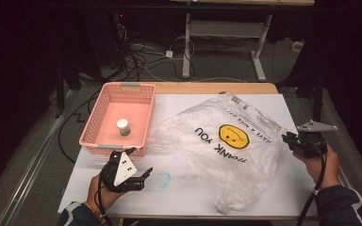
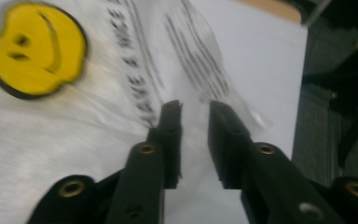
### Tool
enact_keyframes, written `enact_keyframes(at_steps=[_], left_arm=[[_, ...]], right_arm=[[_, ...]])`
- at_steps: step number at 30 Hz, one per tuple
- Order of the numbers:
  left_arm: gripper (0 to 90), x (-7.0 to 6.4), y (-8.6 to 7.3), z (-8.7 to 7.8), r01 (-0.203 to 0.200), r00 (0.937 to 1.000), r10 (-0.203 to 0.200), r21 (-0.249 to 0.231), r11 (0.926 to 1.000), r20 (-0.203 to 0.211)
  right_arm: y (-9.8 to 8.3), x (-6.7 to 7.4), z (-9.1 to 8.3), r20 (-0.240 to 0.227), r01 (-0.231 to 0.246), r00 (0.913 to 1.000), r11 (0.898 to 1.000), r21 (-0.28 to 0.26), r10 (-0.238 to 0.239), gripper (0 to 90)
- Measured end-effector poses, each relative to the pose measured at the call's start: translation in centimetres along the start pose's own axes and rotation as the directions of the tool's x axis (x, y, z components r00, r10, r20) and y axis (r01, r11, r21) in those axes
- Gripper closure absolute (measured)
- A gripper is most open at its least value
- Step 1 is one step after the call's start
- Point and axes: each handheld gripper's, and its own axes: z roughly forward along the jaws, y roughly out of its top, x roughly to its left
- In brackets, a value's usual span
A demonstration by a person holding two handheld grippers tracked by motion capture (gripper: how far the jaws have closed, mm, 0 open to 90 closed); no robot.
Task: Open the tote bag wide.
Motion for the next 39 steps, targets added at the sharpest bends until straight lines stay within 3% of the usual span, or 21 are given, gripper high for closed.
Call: enact_keyframes(at_steps=[1, 2, 3, 4, 5, 6, 7, 11, 12, 13, 17, 18, 19, 20, 23, 25, 26, 29, 35, 38, 39], left_arm=[[16.1, 0.0, 0.0, 0.0, -0.002, 1.0, 0.002, 0.003, 1.0, 0.0], [16.1, 0.0, 0.0, 0.1, 0.002, 1.0, -0.002, 0.002, 1.0, 0.0], [16.1, 0.0, 0.0, 0.2, 0.003, 1.0, -0.003, 0.006, 1.0, 0.0], [16.1, 0.0, 0.0, 0.2, 0.003, 1.0, -0.003, 0.006, 1.0, 0.0], [16.1, 0.0, 0.0, 0.3, 0.003, 1.0, -0.003, 0.009, 1.0, 0.0], [16.1, 0.0, 0.0, 0.3, 0.004, 1.0, -0.004, 0.011, 0.9999, 0.001], [16.1, 0.0, 0.0, 0.3, 0.003, 1.0, -0.003, 0.013, 0.9999, 0.001], [16.1, -0.2, 0.0, 0.4, 0.002, 1.0, -0.002, 0.018, 0.9998, 0.003], [16.1, -0.2, 0.1, 0.4, 0.001, 1.0, -0.001, 0.02, 0.9998, 0.004], [16.1, -0.2, 0.1, 0.4, 0.0, 1.0, -0.001, 0.021, 0.9998, 0.004], [16.1, -0.3, 0.0, 0.5, -0.003, 1.0, 0.003, 0.025, 0.9997, 0.008], [16.1, -0.3, 0.0, 0.5, -0.003, 1.0, 0.002, 0.026, 0.9997, 0.008], [16.1, -0.3, 0.0, 0.6, -0.001, 1.0, 0.001, 0.026, 0.9996, 0.008], [16.1, -0.3, 0.0, 0.6, -0.001, 1.0, 0.001, 0.028, 0.9996, 0.008], [16.1, -0.3, 0.0, 0.6, -0.002, 1.0, 0.002, 0.028, 0.9996, 0.009], [16.1, -0.3, 0.0, 0.6, -0.004, 0.9999, 0.004, 0.028, 0.9996, 0.01], [16.1, -0.3, 0.0, 0.6, -0.004, 0.9999, 0.003, 0.028, 0.9996, 0.011], [16.1, -0.3, 0.0, 0.6, -0.003, 0.9999, 0.003, 0.03, 0.9995, 0.012], [16.1, -0.3, 0.0, 0.6, -0.005, 0.9999, 0.005, 0.029, 0.9996, 0.011], [16.1, -0.2, 0.0, 0.6, -0.005, 0.9999, 0.005, 0.029, 0.9996, 0.011], [16.1, -0.2, 0.0, 0.6, -0.004, 0.9999, 0.004, 0.028, 0.9996, 0.011]], right_arm=[[0.5, 0.7, -0.5, -0.023, 0.015, 0.9996, 0.999, -0.039, -0.016, 70.6], [1.7, 2.5, -1.4, -0.122, 0.044, 0.9909, 0.993, -0.112, -0.058, 68.1], [2.3, 3.7, -1.6, -0.163, 0.061, 0.9832, 0.99, -0.13, -0.082, 66.1], [2.3, 3.7, -1.6, -0.163, 0.061, 0.9832, 0.99, -0.13, -0.082, 66.1], [3.5, 6.3, -1.8, -0.237, 0.118, 0.9585, 0.977, -0.176, -0.158, 61.5], [4.0, 7.6, -1.8, -0.265, 0.146, 0.9446, 0.971, -0.189, -0.194, 60.1], [4.0, 7.6, -1.8, -0.265, 0.146, 0.9446, 0.971, -0.189, -0.194, 60.1], [5.2, 12.6, -1.1, -0.398, 0.206, 0.8741, 0.954, -0.217, -0.279, 50.3], [5.4, 14.4, -0.4, -0.435, 0.228, 0.8499, 0.952, -0.206, -0.298, 47.8], [5.5, 15.1, 0.1, -0.447, 0.242, 0.8408, 0.951, -0.194, -0.305, 46.3], [5.3, 16.9, 1.4, -0.459, 0.282, 0.8303, 0.949, -0.143, -0.316, 42.2], [5.2, 17.3, 1.8, -0.47, 0.293, 0.823, 0.947, -0.131, -0.32, 41.9], [5.0, 18.3, 2.5, -0.483, 0.323, 0.8086, 0.939, -0.114, -0.337, 40.9], [5.0, 18.3, 2.5, -0.483, 0.323, 0.8086, 0.939, -0.114, -0.337, 40.9], [4.6, 19.5, 3.5, -0.476, 0.387, 0.7968, 0.919, -0.071, -0.373, 40.9], [4.2, 20.1, 4.1, -0.442, 0.431, 0.8021, 0.902, -0.037, -0.402, 43.1], [3.9, 20.3, 4.6, -0.433, 0.463, 0.7959, 0.886, -0.016, -0.423, 49.6], [3.6, 20.5, 5.0, -0.421, 0.493, 0.7908, 0.87, 0.008, -0.445, 65.5], [3.6, 20.1, 5.1, -0.416, 0.503, 0.7876, 0.864, 0.008, -0.454, 84.9], [3.8, 19.9, 4.6, -0.389, 0.486, 0.8002, 0.873, -0.024, -0.456, 90.0], [4.1, 19.7, 4.1, -0.366, 0.468, 0.8127, 0.882, -0.054, -0.453, 90.0]])
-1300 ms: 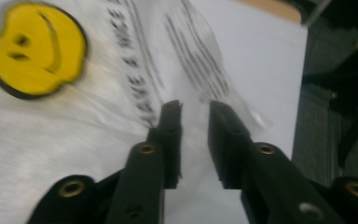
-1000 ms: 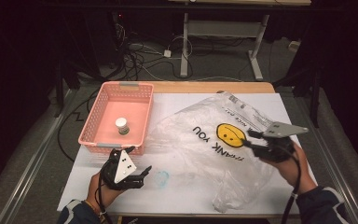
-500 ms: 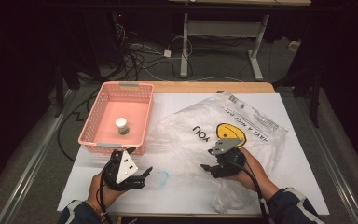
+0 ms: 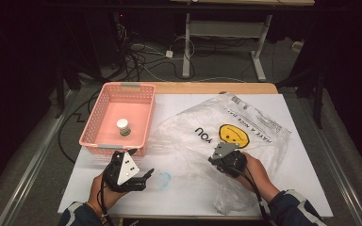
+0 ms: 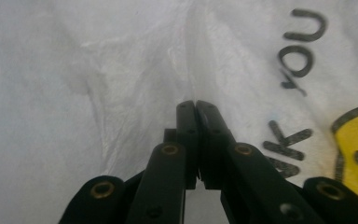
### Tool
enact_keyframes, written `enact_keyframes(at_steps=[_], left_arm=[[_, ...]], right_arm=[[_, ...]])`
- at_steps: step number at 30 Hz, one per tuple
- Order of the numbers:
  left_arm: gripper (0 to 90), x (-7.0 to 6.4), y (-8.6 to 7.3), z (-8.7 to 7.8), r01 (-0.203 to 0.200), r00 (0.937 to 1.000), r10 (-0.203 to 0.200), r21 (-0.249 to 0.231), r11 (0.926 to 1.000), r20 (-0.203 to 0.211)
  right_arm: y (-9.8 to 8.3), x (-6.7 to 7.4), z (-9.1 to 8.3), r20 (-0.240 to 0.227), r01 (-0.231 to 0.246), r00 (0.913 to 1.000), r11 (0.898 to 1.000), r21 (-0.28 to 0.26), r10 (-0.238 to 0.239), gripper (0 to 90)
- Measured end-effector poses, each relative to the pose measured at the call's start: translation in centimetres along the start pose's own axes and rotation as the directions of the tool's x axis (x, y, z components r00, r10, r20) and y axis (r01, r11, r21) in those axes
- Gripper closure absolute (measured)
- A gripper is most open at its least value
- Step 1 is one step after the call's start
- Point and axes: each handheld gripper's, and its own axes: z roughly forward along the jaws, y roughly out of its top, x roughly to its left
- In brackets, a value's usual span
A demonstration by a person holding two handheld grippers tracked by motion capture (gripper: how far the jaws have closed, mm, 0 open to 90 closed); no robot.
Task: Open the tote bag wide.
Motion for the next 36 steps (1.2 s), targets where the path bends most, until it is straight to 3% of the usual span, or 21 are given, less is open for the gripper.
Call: enact_keyframes(at_steps=[2, 3, 6, 8, 12, 18, 22, 23, 24, 31, 32, 33, 36], left_arm=[[16.1, 0.0, 0.0, 0.0, 0.002, 1.0, -0.002, 0.0, 1.0, -0.003], [16.1, 0.1, 0.0, 0.0, 0.004, 1.0, -0.004, -0.002, 1.0, -0.003], [16.1, 0.2, 0.0, -0.1, 0.005, 1.0, -0.005, 0.0, 1.0, -0.005], [16.1, 0.2, 0.0, -0.1, 0.005, 1.0, -0.005, 0.001, 1.0, -0.006], [16.1, 0.3, 0.0, -0.1, 0.006, 0.9999, -0.006, 0.0, 1.0, -0.008], [16.1, 0.4, 0.1, -0.1, 0.011, 0.9999, -0.011, -0.001, 0.9999, -0.012], [16.1, 0.5, 0.1, -0.2, 0.016, 0.9997, -0.016, -0.007, 0.9999, -0.019], [16.1, 0.6, 0.1, -0.3, 0.018, 0.9995, -0.019, -0.009, 0.9998, -0.024], [16.1, 0.7, 0.1, -0.4, 0.017, 0.9994, -0.017, -0.009, 0.9998, -0.029], [16.1, 1.9, 0.6, -1.1, 0.046, 0.9961, -0.049, -0.041, 0.9981, -0.073], [16.1, 2.2, 0.7, -1.3, 0.053, 0.9949, -0.056, -0.043, 0.9977, -0.084], [16.1, 2.6, 0.9, -1.4, 0.059, 0.9928, -0.063, -0.042, 0.9974, -0.102], [16.1, 4.2, 1.7, -1.9, 0.082, 0.9852, -0.088, -0.047, 0.9955, -0.147]], right_arm=[[0.1, -0.1, -0.3, 0.012, -0.004, 0.9999, 1.0, -0.009, 0.004, 90.0], [0.2, -0.2, -1.0, 0.047, -0.027, 0.9985, 0.998, -0.058, 0.029, 90.0], [0.4, -0.5, -1.6, 0.081, -0.031, 0.996, 0.995, -0.095, 0.039, 90.0], [0.6, -0.8, -2.6, 0.133, -0.032, 0.9898, 0.989, -0.145, 0.051, 90.0], [0.9, -1.1, -3.5, 0.167, -0.034, 0.9838, 0.982, -0.188, 0.066, 90.0], [1.7, -1.7, -4.8, 0.225, -0.037, 0.9693, 0.962, -0.269, 0.1, 90.0], [2.2, -1.6, -5.3, 0.242, -0.03, 0.9644, 0.952, -0.303, 0.108, 90.0], [2.4, -1.6, -5.7, 0.26, -0.024, 0.9586, 0.944, -0.328, 0.115, 90.0], [2.4, -1.6, -5.7, 0.26, -0.024, 0.9586, 0.944, -0.328, 0.115, 90.0], [2.6, -1.4, -6.9, 0.315, 0.004, 0.9396, 0.917, -0.4, 0.133, 90.0], [2.7, -1.3, -7.0, 0.32, 0.006, 0.9378, 0.914, -0.405, 0.136, 90.0], [2.7, -1.3, -7.2, 0.337, 0.008, 0.9299, 0.906, -0.422, 0.148, 90.0], [2.9, -1.4, -7.4, 0.344, 0.012, 0.9268, 0.904, -0.428, 0.15, 90.0]])
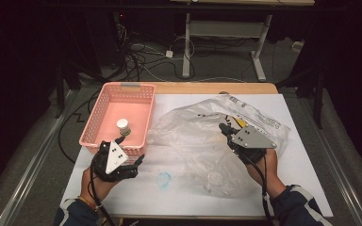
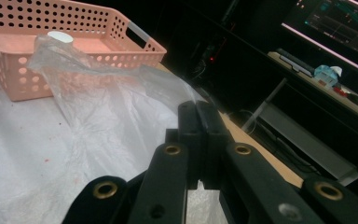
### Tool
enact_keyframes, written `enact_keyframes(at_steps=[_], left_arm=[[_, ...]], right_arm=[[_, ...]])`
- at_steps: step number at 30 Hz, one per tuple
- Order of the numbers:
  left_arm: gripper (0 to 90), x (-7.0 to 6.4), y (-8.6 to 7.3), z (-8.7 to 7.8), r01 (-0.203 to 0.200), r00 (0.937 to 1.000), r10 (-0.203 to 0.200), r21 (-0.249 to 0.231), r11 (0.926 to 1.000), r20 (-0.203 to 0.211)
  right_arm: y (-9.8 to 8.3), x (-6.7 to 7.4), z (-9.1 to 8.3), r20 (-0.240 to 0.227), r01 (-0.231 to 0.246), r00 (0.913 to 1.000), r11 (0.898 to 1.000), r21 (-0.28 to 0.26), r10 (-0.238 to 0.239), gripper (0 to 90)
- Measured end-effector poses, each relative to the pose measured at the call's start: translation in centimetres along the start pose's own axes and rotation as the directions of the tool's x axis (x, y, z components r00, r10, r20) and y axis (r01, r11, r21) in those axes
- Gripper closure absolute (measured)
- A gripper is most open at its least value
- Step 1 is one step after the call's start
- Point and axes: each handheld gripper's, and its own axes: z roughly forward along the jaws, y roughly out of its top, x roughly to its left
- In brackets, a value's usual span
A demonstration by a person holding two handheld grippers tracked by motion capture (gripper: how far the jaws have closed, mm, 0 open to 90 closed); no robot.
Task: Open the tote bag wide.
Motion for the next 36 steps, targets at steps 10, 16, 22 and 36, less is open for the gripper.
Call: enact_keyframes(at_steps=[10, 16, 22, 36], left_arm=[[16.1, 5.1, 2.5, 3.7, 0.041, 0.9989, -0.038, 0.101, 0.994, -0.028], [15.7, 7.8, 3.7, 7.6, 0.029, 0.9987, -0.038, 0.234, 0.9717, 0.033], [16.1, 9.5, 3.2, 10.8, 0.031, 0.9942, -0.073, 0.43, 0.9024, 0.08], [38.8, 10.9, 1.9, 13.7, -0.002, 0.9885, -0.095, 0.64, 0.7682, 0.117]], right_arm=[[0.4, -0.6, -0.7, 0.026, -0.022, 0.9994, 0.999, -0.041, 0.023, 90.0], [0.3, -1.1, -0.8, 0.035, -0.029, 0.9989, 0.998, -0.051, 0.031, 90.0], [0.3, -1.5, -1.1, 0.038, -0.039, 0.9984, 0.998, -0.058, 0.041, 90.0], [0.3, -1.1, -1.2, -0.013, -0.018, 0.9998, 0.999, -0.044, 0.017, 90.0]])
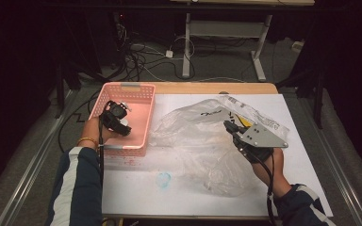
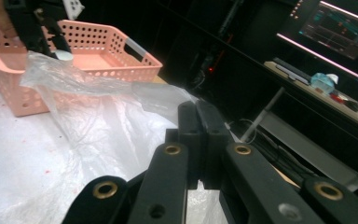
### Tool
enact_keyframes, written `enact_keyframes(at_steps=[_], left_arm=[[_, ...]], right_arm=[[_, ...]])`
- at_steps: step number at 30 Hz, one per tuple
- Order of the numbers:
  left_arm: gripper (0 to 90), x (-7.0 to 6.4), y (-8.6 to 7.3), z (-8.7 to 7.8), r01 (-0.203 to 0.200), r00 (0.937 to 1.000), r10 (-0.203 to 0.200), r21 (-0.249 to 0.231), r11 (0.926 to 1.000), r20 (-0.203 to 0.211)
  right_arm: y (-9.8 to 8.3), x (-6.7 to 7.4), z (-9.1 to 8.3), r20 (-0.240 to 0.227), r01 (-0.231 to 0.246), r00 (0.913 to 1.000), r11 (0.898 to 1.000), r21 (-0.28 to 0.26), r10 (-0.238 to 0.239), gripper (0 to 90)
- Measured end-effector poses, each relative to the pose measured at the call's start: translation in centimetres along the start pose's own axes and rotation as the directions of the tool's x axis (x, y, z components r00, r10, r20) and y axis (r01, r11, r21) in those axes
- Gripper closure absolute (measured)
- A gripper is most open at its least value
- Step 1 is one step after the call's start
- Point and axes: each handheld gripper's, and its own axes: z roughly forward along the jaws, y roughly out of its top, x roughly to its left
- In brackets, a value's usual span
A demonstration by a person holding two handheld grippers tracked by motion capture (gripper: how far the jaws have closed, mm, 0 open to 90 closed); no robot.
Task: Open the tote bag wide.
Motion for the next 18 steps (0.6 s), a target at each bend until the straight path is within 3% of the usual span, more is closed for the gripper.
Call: enact_keyframes(at_steps=[2, 3, 6, 16, 17, 18], left_arm=[[44.9, 0.13, 0.01, 0.0, 0.002, 1.0, -0.002, 0.004, 1.0, 0.001], [46.3, 0.45, -0.1, 0.0, 0.017, 0.9996, -0.017, -0.011, 0.9998, 0.022], [46.9, 0.77, -0.2, -0.01, 0.023, 0.9986, -0.023, -0.012, 0.9997, 0.047], [47.8, 0.55, -0.32, -0.19, 0.017, 0.9991, -0.016, -0.018, 0.9997, 0.038], [47.8, 0.36, -0.56, -0.56, 0.018, 0.9994, -0.016, -0.055, 0.9983, 0.031], [47.8, 0.36, -0.56, -0.56, 0.018, 0.9994, -0.016, -0.055, 0.9983, 0.031]], right_arm=[[-0.03, 0.08, -0.01, -0.007, -0.001, 1.0, 1.0, -0.005, 0.001, 90.0], [-0.07, 0.13, 0.02, -0.012, 0.001, 0.9999, 1.0, -0.004, -0.001, 90.0], [-0.18, 0.14, 0.1, -0.02, 0.007, 0.9998, 1.0, -0.004, -0.007, 90.0], [-0.32, 0.12, 0.1, -0.038, 0.001, 0.9993, 1.0, -0.003, -0.001, 90.0], [-0.34, 0.09, 0.09, -0.037, 0.002, 0.9993, 1.0, -0.005, -0.003, 90.0], [-0.34, 0.07, 0.08, -0.036, 0.002, 0.9994, 1.0, -0.005, -0.003, 90.0]])
